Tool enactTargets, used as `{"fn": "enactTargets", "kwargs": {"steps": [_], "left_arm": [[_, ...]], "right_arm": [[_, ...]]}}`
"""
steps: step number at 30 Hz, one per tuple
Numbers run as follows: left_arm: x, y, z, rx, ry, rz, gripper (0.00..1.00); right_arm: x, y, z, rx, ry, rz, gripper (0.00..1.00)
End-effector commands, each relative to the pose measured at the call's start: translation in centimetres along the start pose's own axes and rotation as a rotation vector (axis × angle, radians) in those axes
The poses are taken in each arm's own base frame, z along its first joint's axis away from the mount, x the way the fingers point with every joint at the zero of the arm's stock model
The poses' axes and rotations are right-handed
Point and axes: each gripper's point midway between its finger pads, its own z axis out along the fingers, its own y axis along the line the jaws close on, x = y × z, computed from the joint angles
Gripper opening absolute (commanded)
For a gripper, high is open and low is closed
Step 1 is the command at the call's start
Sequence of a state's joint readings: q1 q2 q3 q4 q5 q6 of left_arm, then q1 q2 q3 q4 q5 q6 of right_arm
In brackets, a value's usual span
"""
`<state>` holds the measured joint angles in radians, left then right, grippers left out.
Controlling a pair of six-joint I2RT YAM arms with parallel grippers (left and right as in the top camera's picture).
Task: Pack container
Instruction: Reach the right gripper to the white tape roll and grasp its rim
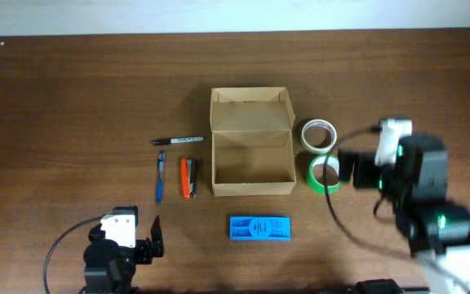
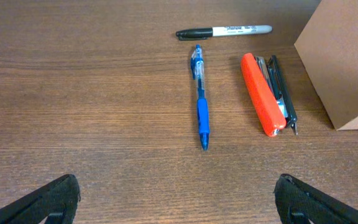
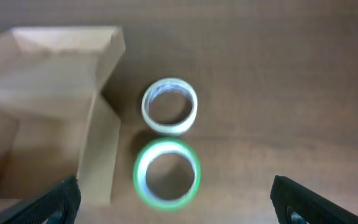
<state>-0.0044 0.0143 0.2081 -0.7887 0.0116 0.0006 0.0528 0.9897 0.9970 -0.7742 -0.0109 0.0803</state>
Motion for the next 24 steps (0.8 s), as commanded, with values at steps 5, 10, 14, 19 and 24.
{"fn": "enactTargets", "kwargs": {"steps": [5,10,14,19,24], "left_arm": [[0.2,-0.3,0.1,0.015,0.000,0.018,0.99],[0.2,-0.3,0.1,0.015,0.000,0.018,1.00],[0.2,-0.3,0.1,0.015,0.000,0.018,0.99],[0.2,-0.3,0.1,0.015,0.000,0.018,1.00],[0.2,-0.3,0.1,0.015,0.000,0.018,1.00]], "right_arm": [[-5.6,-1.3,4.9,0.101,0.123,0.143,0.99],[-7.2,-1.2,9.7,0.113,0.199,0.147,0.99],[-6.1,-1.5,13.3,0.125,0.270,0.128,0.99],[-3.3,-2.8,16.9,0.185,0.368,0.104,0.99],[-0.1,-3.0,19.8,0.192,0.475,0.109,0.96]]}}
